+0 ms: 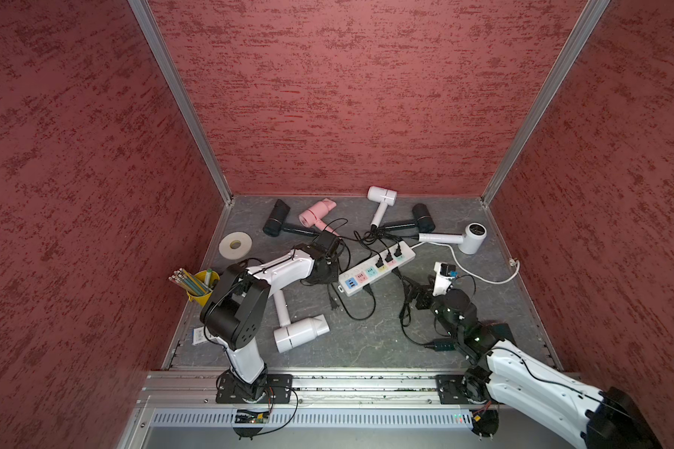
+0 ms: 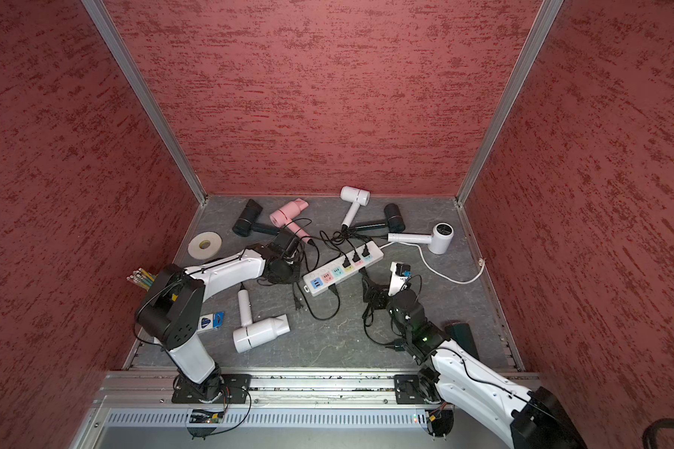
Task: Charge the blow dryers
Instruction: Pick up the plug from the center of the board.
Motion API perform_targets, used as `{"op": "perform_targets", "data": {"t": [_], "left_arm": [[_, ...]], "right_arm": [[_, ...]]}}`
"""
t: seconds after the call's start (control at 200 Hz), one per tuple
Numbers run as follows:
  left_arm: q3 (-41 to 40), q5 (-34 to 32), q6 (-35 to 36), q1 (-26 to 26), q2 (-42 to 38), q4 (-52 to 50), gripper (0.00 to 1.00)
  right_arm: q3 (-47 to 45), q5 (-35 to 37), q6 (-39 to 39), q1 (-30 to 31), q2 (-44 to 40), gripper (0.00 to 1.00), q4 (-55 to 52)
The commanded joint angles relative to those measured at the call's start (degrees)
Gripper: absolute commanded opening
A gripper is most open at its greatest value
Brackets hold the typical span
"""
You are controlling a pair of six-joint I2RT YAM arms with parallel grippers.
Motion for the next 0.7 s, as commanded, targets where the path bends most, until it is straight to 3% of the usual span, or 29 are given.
{"op": "perform_targets", "data": {"t": [0.0,0.165,0.306,0.506,0.691], "left_arm": [[2.18,-3.66,-0.13,-1.13,-4.51,-0.17,0.00],[2.27,-5.01,0.33,-2.13,-9.69,1.47,0.00],[2.03,-4.36,0.37,-2.74,-12.72,4.51,0.00],[-3.03,-3.64,2.23,-3.74,-16.26,13.86,0.00],[-8.99,0.16,1.63,-3.56,-17.96,21.96,0.00]], "right_arm": [[2.47,-11.30,-0.60,-0.37,1.45,0.93,2.39],[9.97,-23.49,1.14,-0.39,8.97,0.85,-0.21],[15.15,-25.41,2.95,-0.20,13.70,0.73,-1.89],[22.88,-21.99,3.09,2.60,20.36,0.63,-6.38],[28.32,-10.20,-0.26,9.90,26.69,0.54,-9.24]]}}
